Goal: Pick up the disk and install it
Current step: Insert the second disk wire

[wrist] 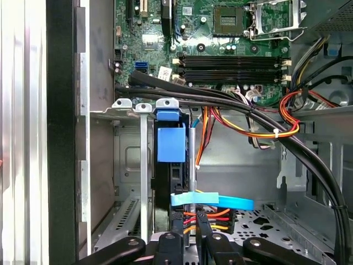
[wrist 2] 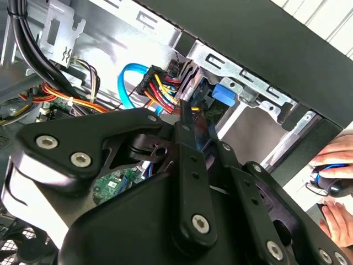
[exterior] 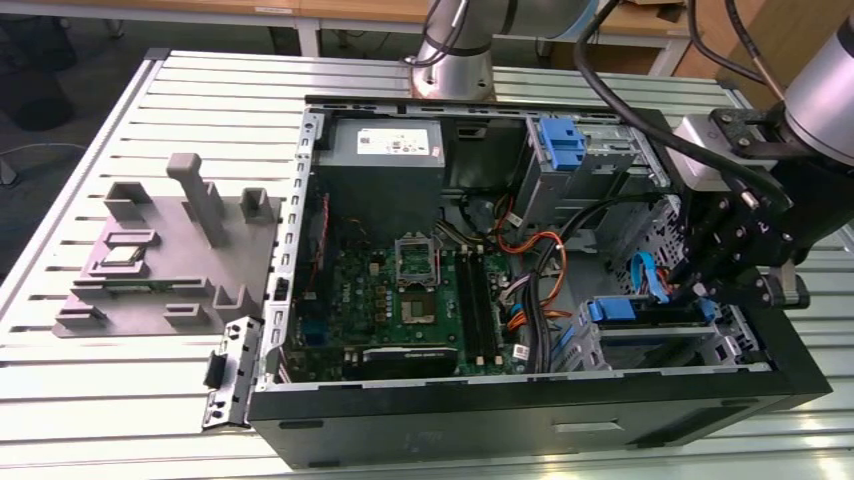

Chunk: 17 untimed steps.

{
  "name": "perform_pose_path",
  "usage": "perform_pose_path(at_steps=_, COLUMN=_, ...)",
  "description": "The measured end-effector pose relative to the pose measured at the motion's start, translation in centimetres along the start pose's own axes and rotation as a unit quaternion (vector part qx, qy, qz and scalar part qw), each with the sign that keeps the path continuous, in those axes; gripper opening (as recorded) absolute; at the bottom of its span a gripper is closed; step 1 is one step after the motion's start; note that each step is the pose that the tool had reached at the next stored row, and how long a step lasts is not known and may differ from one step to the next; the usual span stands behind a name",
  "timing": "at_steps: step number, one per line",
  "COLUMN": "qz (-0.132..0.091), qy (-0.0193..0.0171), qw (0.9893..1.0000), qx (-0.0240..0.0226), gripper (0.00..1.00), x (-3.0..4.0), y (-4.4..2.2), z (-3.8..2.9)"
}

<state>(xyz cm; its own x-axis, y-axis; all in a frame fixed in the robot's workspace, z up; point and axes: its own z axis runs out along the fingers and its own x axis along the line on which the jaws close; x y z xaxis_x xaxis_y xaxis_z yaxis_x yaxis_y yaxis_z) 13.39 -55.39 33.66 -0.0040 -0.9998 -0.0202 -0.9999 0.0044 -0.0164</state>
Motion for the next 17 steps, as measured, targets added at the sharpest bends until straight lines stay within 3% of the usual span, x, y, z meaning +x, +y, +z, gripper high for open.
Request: perform_pose_path(at_steps=17, qz=0.0, qy=-0.0001, qw=1.0, qx=0.0, gripper=0.24, x=0.01, y=-0.01, z=0.24)
